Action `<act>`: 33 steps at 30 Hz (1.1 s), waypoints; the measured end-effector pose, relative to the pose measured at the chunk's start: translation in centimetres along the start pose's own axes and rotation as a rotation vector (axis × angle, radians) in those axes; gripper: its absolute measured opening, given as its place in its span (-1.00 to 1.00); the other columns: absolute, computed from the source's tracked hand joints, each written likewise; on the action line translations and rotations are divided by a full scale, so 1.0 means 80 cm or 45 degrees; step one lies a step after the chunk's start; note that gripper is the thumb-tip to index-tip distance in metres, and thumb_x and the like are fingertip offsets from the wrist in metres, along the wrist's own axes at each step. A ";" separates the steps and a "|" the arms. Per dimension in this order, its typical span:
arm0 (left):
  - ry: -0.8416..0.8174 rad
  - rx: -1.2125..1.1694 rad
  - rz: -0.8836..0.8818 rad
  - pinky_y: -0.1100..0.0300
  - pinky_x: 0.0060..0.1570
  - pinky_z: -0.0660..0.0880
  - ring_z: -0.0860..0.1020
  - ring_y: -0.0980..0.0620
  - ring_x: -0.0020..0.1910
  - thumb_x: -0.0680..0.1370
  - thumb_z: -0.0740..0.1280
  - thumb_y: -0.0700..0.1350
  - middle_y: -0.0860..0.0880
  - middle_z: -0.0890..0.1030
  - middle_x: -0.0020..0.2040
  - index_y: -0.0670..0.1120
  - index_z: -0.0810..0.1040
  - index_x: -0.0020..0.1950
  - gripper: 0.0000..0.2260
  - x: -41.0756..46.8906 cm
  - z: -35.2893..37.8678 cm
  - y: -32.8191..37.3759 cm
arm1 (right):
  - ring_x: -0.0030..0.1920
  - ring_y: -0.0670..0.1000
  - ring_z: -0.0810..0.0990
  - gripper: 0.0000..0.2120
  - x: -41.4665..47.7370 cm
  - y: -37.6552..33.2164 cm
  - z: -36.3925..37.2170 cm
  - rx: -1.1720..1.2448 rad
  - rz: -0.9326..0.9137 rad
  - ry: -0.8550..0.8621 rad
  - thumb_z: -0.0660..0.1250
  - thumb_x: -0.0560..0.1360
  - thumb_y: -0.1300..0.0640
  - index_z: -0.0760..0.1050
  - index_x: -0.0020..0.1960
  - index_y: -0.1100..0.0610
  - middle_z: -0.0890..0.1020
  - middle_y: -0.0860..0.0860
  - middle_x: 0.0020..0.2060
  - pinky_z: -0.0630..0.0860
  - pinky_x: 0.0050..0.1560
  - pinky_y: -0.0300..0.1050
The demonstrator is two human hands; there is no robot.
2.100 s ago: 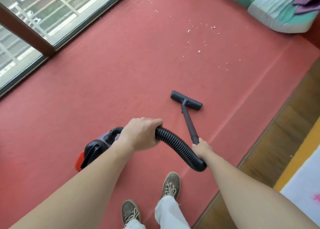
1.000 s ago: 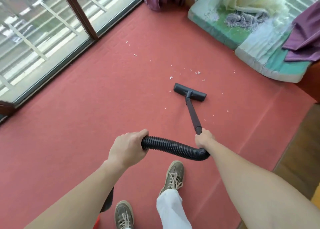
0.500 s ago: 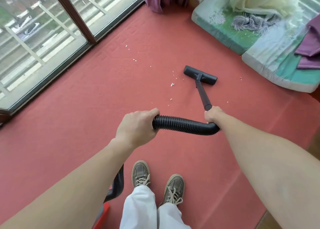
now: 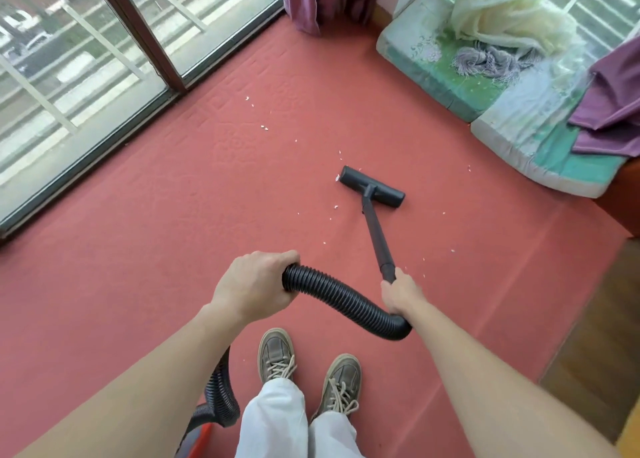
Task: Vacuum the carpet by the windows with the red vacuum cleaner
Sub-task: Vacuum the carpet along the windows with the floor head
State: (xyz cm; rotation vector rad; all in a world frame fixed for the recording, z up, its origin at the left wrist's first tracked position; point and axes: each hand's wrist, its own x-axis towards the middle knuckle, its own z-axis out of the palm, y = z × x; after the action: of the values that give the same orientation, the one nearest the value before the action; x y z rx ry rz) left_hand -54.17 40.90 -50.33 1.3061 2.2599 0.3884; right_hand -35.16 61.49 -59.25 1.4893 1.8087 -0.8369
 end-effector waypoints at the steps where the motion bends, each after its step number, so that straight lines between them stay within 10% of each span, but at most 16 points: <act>1: -0.021 -0.003 0.000 0.14 -0.40 0.40 0.49 -0.05 -0.40 0.39 0.35 -0.04 0.10 0.52 -0.39 0.04 0.47 -0.15 -0.91 -0.004 -0.004 -0.003 | 0.24 0.23 0.50 -0.56 -0.012 0.001 0.009 0.006 -0.003 -0.023 0.13 0.61 0.05 0.26 0.47 0.08 0.52 0.17 0.27 0.42 0.21 -0.03; 9: -0.187 0.029 0.009 0.12 -0.35 0.36 0.54 -0.08 -0.31 0.36 0.31 0.02 0.12 0.47 -0.37 0.11 0.31 -0.20 -0.83 -0.027 -0.016 -0.021 | 0.17 0.19 0.55 -0.56 -0.078 0.001 0.047 -0.018 -0.065 -0.136 0.12 0.61 -0.01 0.25 0.49 -0.04 0.58 0.14 0.19 0.44 0.12 -0.06; 18: 0.188 -0.026 -0.181 0.06 -0.36 0.47 0.50 -0.13 -0.38 0.45 0.37 0.00 0.06 0.52 -0.38 0.04 0.42 -0.14 -0.86 0.009 -0.029 -0.035 | 0.21 0.22 0.54 -0.61 0.062 -0.122 -0.059 -0.285 -0.097 0.075 0.18 0.58 0.04 0.41 0.35 0.17 0.55 0.17 0.25 0.40 0.03 -0.11; 23: 0.293 -0.001 -0.227 0.05 -0.37 0.46 0.49 -0.17 -0.38 0.47 0.36 0.00 0.04 0.51 -0.38 0.01 0.39 -0.14 -0.84 0.025 -0.028 -0.034 | -0.08 0.20 0.52 -0.61 0.097 -0.165 -0.097 -0.372 -0.058 0.121 0.21 0.52 0.07 0.45 0.28 0.24 0.58 0.19 0.10 0.43 -0.13 -0.09; 33: 0.087 -0.056 -0.229 0.09 -0.32 0.47 0.53 -0.10 -0.34 0.42 0.36 -0.01 0.07 0.53 -0.37 0.05 0.47 -0.12 -0.90 -0.010 -0.020 -0.039 | 0.04 0.19 0.50 -0.65 -0.001 -0.078 -0.001 -0.163 -0.116 -0.030 0.14 0.59 0.07 0.33 0.36 0.07 0.54 0.18 0.19 0.36 0.04 -0.09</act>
State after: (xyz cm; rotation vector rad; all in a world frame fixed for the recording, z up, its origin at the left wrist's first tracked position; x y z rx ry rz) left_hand -56.95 38.63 -50.24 1.0720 2.3886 0.4217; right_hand -41.31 60.54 -58.70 1.3202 1.8874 -0.7635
